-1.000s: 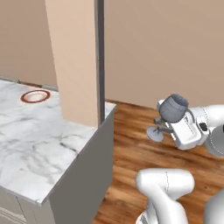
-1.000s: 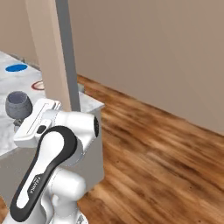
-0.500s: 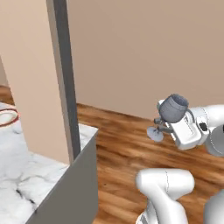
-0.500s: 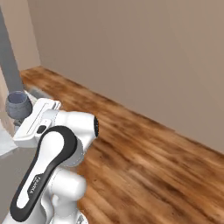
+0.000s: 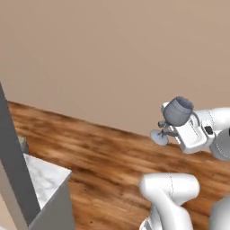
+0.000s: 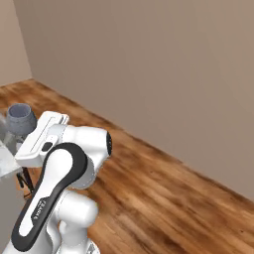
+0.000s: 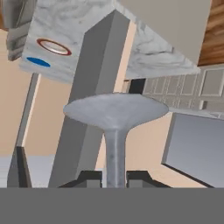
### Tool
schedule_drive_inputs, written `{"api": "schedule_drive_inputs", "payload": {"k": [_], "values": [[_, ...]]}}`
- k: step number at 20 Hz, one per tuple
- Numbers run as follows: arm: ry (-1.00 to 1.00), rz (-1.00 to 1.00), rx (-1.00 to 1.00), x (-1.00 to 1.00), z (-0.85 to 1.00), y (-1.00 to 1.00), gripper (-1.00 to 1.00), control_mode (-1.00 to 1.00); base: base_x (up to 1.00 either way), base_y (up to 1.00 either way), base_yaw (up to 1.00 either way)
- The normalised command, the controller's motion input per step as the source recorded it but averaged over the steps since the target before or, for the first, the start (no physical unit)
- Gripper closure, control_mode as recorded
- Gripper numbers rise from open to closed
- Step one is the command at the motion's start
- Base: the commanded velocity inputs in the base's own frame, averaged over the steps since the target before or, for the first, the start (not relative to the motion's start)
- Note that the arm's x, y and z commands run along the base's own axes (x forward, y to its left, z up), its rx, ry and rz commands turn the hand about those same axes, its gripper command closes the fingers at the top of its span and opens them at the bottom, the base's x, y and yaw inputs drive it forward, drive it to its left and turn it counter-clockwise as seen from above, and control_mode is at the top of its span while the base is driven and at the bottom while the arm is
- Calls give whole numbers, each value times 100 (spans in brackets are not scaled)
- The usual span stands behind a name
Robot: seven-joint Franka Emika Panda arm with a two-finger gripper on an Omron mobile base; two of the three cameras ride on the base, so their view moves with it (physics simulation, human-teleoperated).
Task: Retrieve the wine glasses from the counter and place one next to each plate.
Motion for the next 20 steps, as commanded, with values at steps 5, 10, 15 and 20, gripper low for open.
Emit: {"api": "schedule_drive_inputs", "payload": {"k": [5,10,15,20], "values": [[0,0,0,0,0,0,100,100,100,-35,11],[0,0,0,0,0,0,100,100,100,-50,44],[0,0,0,0,0,0,100,100,100,-51,63],[0,0,0,0,0,0,100,100,100,-46,68]]}}
